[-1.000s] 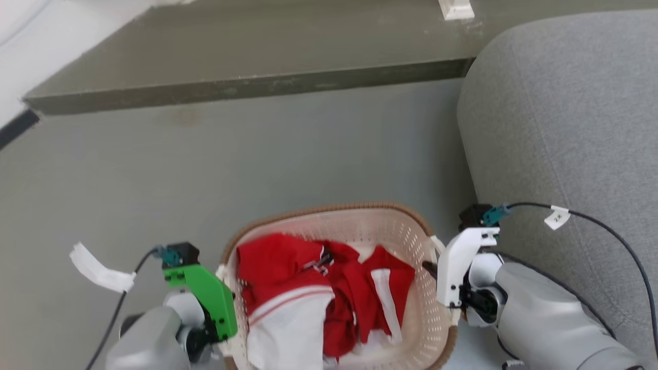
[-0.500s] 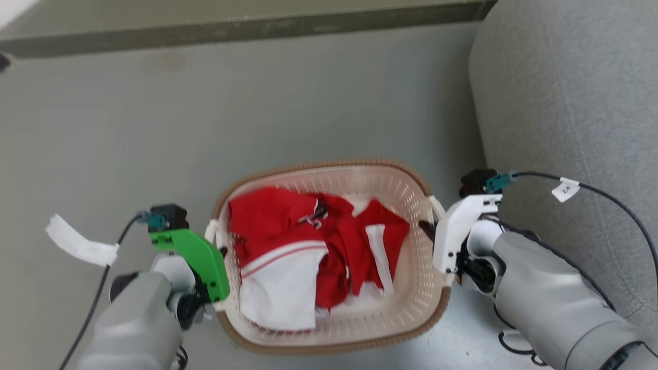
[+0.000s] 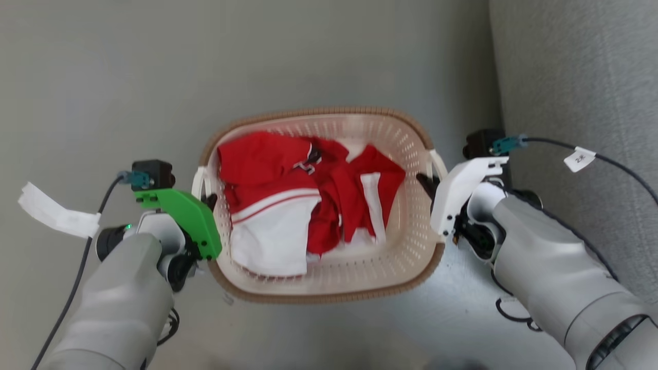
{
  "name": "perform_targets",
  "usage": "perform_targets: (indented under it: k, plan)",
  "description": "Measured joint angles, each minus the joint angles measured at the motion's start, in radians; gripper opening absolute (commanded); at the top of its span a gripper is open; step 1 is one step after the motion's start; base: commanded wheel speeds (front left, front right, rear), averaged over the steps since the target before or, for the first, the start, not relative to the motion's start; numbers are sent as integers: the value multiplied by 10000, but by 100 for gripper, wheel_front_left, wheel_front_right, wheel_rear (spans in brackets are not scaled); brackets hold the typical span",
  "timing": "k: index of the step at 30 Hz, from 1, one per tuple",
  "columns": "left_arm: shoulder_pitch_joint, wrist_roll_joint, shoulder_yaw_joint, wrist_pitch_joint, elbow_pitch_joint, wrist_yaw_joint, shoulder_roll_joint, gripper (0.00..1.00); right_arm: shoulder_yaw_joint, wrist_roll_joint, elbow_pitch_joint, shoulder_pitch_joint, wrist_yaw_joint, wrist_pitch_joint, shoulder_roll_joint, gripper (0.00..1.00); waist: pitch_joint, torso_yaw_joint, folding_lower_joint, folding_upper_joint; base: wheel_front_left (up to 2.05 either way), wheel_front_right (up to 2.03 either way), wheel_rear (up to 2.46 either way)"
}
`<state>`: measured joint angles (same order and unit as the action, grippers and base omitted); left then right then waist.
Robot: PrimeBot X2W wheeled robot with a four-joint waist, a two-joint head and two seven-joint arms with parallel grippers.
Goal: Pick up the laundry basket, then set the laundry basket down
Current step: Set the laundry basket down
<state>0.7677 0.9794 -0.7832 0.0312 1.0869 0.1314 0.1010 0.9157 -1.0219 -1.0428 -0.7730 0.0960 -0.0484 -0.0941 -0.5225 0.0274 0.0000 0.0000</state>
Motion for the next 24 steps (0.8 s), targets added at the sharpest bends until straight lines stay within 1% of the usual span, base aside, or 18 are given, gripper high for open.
perform_targets:
  k: [4,13,24]
  plan:
    - [271,-4,44,-265,29,0,-61,0,-36,0,2,-225,0,303,-36,0,-475,-24,0,0,0,0,0]
    - [770,-151,127,-775,244,2,-84,0,25,4,-6,-686,2,573,-21,0,-1402,-90,1,0,0,0,0]
    - [1203,-151,148,-986,366,2,-186,0,35,2,-255,-1102,6,742,10,0,-2297,-127,1,0,0,0,0]
